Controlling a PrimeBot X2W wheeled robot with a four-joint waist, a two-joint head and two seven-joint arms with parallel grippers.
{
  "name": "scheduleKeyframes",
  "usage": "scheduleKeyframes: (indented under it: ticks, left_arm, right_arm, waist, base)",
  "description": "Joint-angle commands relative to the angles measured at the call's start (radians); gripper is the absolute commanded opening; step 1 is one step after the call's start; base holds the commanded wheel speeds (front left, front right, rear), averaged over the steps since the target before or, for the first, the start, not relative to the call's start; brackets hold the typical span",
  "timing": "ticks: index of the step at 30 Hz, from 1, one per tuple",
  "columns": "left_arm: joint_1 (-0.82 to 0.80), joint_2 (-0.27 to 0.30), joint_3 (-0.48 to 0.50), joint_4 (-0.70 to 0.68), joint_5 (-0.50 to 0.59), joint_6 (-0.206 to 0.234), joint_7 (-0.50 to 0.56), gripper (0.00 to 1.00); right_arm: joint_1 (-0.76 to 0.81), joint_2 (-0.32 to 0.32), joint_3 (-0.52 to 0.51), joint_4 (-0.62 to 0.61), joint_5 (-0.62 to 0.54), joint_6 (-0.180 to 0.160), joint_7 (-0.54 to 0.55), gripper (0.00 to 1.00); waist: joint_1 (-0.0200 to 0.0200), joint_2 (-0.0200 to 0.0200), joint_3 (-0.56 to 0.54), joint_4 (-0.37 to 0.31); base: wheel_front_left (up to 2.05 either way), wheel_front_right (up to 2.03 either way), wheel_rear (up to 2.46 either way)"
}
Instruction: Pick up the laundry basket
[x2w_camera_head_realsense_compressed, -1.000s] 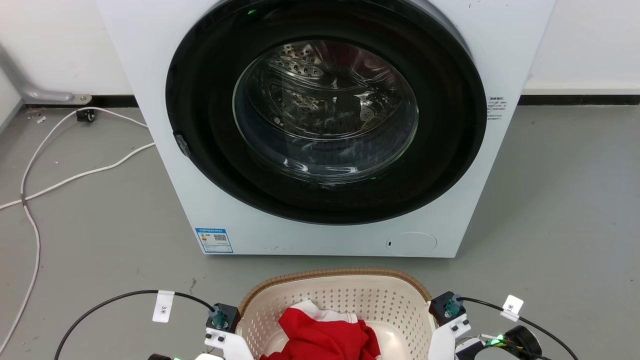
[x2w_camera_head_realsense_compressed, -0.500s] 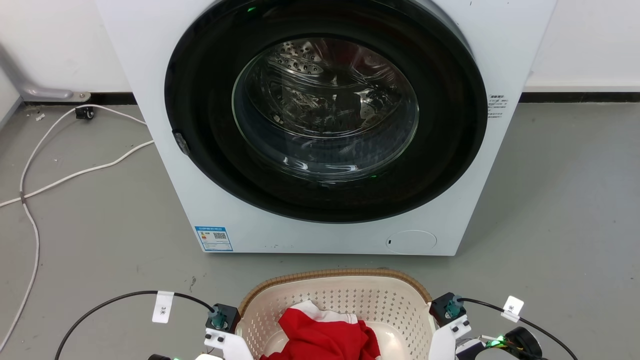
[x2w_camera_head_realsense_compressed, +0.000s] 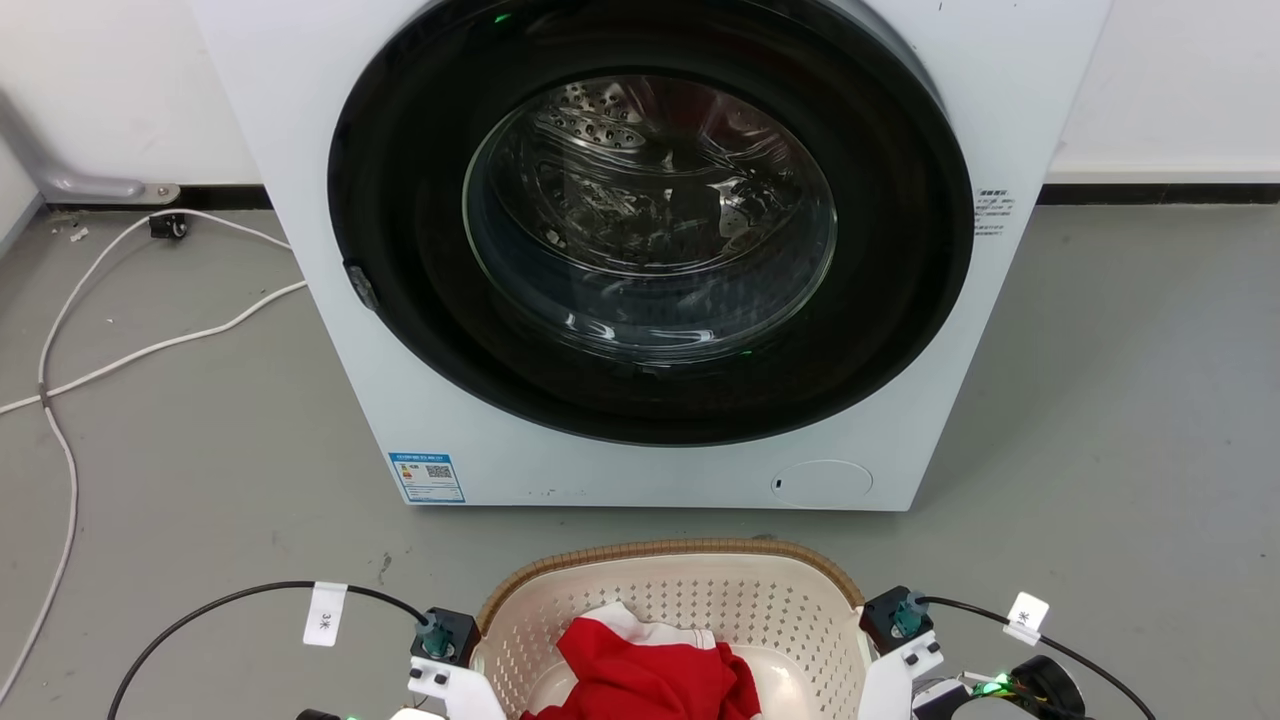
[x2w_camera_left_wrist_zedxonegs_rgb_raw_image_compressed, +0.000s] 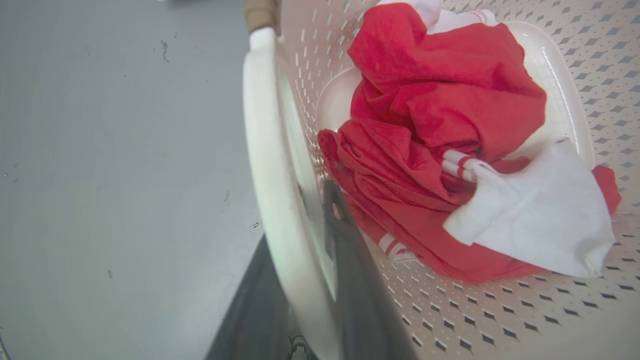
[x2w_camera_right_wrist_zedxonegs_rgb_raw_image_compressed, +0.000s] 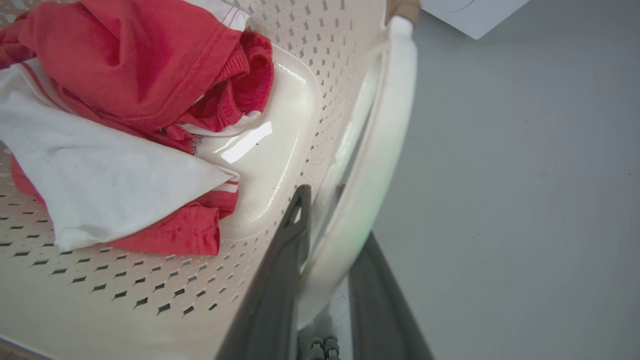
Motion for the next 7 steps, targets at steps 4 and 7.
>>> scheduleKeyframes:
  ticks: [4, 7]
  left_arm:
    - [-0.016, 0.014, -0.013, 0.002, -0.003, -0.003, -0.008, 0.0]
    - [-0.016, 0.015, -0.02, 0.003, -0.01, -0.003, -0.009, 0.0]
  right_arm:
    - [-0.003, -0.012, 0.007, 0.001, 0.001, 0.0, 0.0, 0.0]
    - [-0.002, -0.012, 0.009, 0.001, 0.003, 0.0, 0.001, 0.0]
  waist:
    - [-0.0001, 0.0, 0.0, -0.002]
    - [-0.0001, 0.0, 0.0, -0.003]
  base:
    - [0.0, 0.0, 0.0]
    - [0.0, 0.0, 0.0]
